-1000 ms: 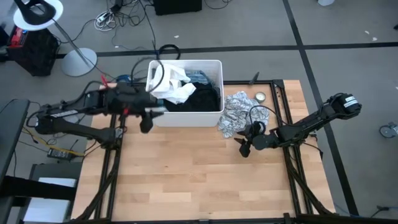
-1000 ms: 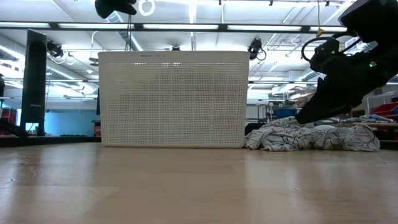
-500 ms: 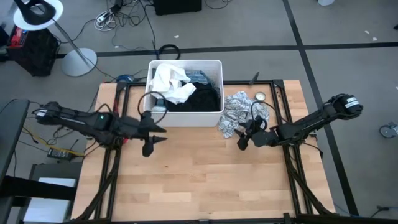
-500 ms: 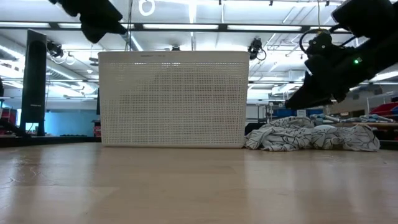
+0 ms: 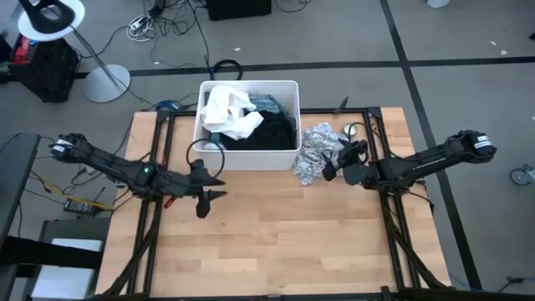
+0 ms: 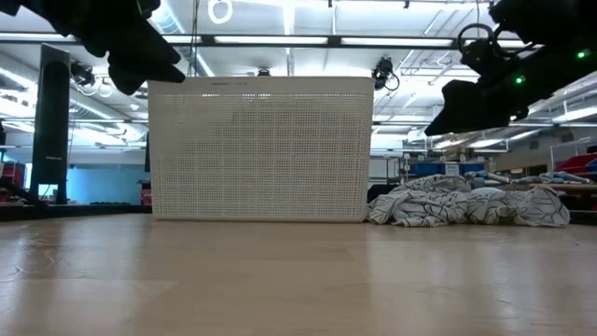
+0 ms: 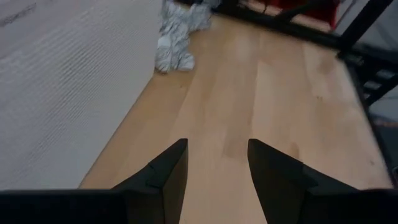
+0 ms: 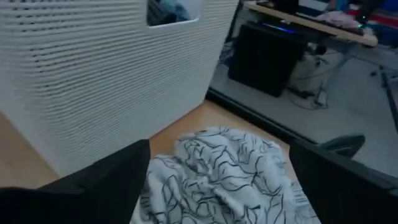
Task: Sort clothes
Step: Put the white patterned shirt into the white laundry bin
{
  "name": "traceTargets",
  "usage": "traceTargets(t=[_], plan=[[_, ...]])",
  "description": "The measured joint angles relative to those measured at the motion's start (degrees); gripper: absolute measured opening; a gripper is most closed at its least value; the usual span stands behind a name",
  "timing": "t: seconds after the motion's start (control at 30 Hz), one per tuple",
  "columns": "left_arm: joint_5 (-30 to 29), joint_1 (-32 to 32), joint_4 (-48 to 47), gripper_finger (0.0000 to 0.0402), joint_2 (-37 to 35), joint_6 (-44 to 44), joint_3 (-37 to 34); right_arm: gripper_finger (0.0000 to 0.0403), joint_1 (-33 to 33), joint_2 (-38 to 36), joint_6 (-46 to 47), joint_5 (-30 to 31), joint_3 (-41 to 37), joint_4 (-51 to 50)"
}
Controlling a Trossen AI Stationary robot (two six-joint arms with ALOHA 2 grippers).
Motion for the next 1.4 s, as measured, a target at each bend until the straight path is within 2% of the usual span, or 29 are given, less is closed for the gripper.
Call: traceTargets(t=[0.17, 0.33, 0.5, 0.7, 0.93, 1.13, 1.27, 1.4], plan=[[-0.23, -0.39, 7.14, 0.0173, 0.00, 1.91, -2.80, 0.0398, -0.74, 0.16, 0.08, -6.20, 0.00, -1.38], [-0.25, -0.36, 9.33, 0.0173, -0.02, 2.79, -3.49, 0.0388, -3.38, 0.71, 0.26, -7.55, 0.02, -4.36], [-0.25, -0.36, 9.37, 0.0173, 0.00, 2.77, -3.49, 0.0379, -11.00, 2.10, 3.00, -16.48, 0.02, -8.02], [-1.24, -0.36, 10.27, 0.0173, -0.02, 3.06, -3.49, 0.0378, -20.70, 5.17, 3.71, -22.40, 0.02, -8.10], [-1.28, -0.36, 10.55, 0.0173, -0.02, 3.14, -3.49, 0.0376, -29.78, 9.95, 3.02, -32.68, 0.02, -0.87], [-1.30, -0.36, 9.98, 0.0173, -0.02, 3.14, -3.49, 0.0372, -33.26, 17.85, 1.72, -41.03, 0.02, 5.12], [-1.29, -0.36, 8.78, 0.0173, -0.02, 2.26, -3.49, 0.0343, -33.36, 22.65, 1.57, -41.35, 0.04, 9.03], [-0.20, -0.36, 8.20, 0.0173, -0.02, 3.01, -3.49, 0.0272, -33.15, 25.35, 1.53, -41.16, 0.09, 12.93]])
